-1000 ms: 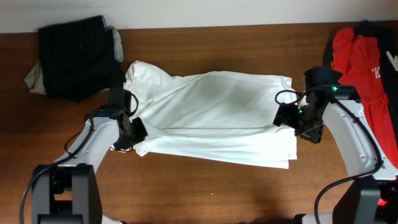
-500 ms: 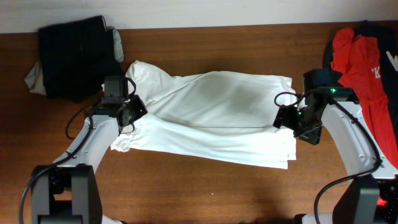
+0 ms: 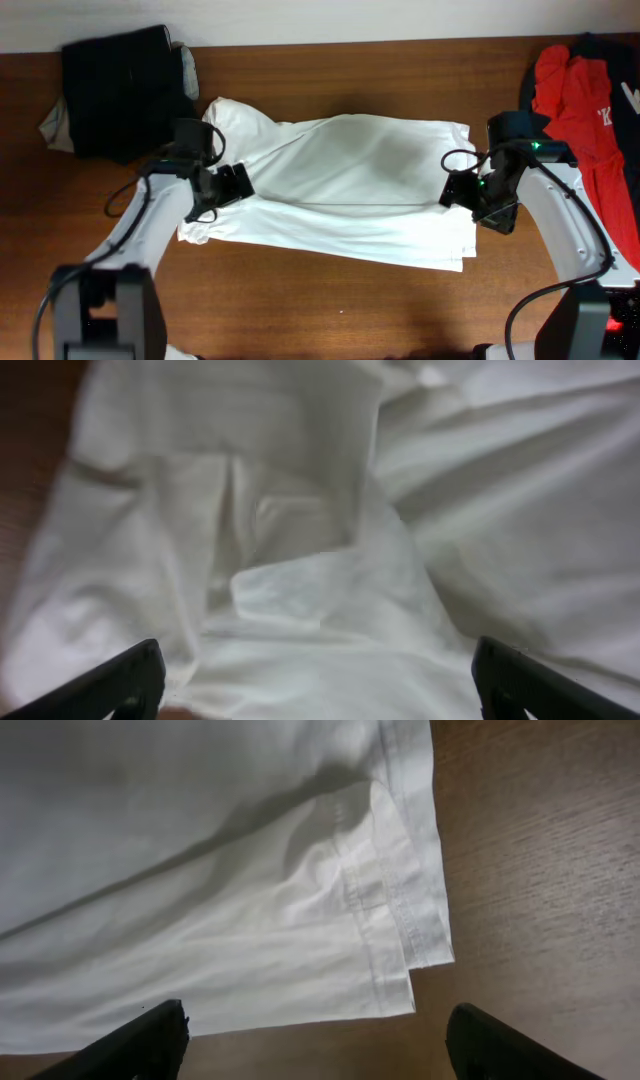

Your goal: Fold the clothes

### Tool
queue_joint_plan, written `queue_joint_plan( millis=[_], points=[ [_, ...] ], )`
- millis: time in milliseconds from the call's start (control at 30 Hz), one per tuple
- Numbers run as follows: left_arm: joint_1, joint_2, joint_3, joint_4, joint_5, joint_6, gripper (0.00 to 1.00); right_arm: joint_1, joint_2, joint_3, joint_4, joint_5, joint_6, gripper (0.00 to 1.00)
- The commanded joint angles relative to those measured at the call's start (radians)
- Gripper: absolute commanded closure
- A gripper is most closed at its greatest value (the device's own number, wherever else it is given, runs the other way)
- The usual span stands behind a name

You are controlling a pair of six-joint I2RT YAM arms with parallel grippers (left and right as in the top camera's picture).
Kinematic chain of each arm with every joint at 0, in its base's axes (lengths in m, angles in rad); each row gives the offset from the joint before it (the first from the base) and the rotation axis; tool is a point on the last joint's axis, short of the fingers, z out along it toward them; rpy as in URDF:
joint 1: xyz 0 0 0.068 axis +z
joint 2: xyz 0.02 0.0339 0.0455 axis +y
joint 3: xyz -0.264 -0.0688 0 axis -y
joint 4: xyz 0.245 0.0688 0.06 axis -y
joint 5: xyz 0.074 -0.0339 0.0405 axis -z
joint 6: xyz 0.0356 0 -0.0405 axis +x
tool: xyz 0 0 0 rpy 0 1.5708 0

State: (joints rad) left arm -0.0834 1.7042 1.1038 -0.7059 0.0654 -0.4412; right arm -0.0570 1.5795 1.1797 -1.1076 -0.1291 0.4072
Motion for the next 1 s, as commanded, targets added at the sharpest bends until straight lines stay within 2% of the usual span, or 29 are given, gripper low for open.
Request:
queue_joint_plan(
  millis=[0,100,133,200,333,433,467,500,567,633,833,867,900,933,967],
  points=[
    [-0.002,0.092,0.010,0.036,0.059,0.054,0.05,0.005,-0.001,-0.004,-0.004,0.009,-0.011,0.13],
    [-0.002,0.110,0.010,0.080,0.062,0.077,0.07,0.005,-0.001,-0.004,-0.002,0.010,-0.011,0.13],
    [-0.002,0.110,0.010,0.089,0.062,0.077,0.16,0.005,-0.001,-0.004,0.000,0.010,-0.011,0.13],
    [-0.002,0.110,0.010,0.116,0.062,0.077,0.24,0.005,-0.001,-0.004,0.000,0.010,-0.011,0.13],
    [-0.002,0.115,0.010,0.168,0.062,0.103,0.25,0.005,-0.001,-0.004,0.000,0.010,-0.011,0.13],
    [-0.002,0.115,0.010,0.176,0.063,0.102,0.45,0.005,-0.001,-0.004,0.000,0.010,-0.011,0.13],
    [-0.002,0.115,0.010,0.188,0.063,0.102,0.60,0.005,-0.001,-0.004,0.000,0.010,-0.011,0.13],
    [-0.002,0.115,0.010,0.206,0.083,0.102,0.68,0.005,-0.001,-0.004,0.000,0.010,-0.011,0.13],
    [-0.001,0.115,0.010,0.310,0.253,0.050,0.71,0.005,-0.001,-0.004,0.000,0.010,-0.011,0.13],
    [-0.001,0.115,0.010,0.374,0.257,0.008,0.76,0.005,-0.001,-0.004,-0.001,0.010,-0.011,0.13],
    [0.001,0.115,0.011,0.540,0.250,0.008,0.79,0.005,-0.001,-0.004,-0.005,0.009,-0.011,0.13],
    [0.006,0.115,0.019,0.504,0.253,0.008,0.64,0.005,-0.001,-0.004,-0.005,0.010,-0.011,0.13],
    [0.015,0.115,0.045,0.406,0.241,0.009,0.53,0.005,-0.001,-0.005,-0.005,0.010,-0.011,0.13],
    [0.026,0.115,0.072,0.306,0.214,0.013,0.48,0.005,-0.001,-0.006,-0.004,0.010,-0.011,0.13],
    [0.045,0.115,0.115,0.137,0.200,0.045,0.46,0.005,0.000,-0.010,-0.003,0.010,-0.011,0.13]
  ],
)
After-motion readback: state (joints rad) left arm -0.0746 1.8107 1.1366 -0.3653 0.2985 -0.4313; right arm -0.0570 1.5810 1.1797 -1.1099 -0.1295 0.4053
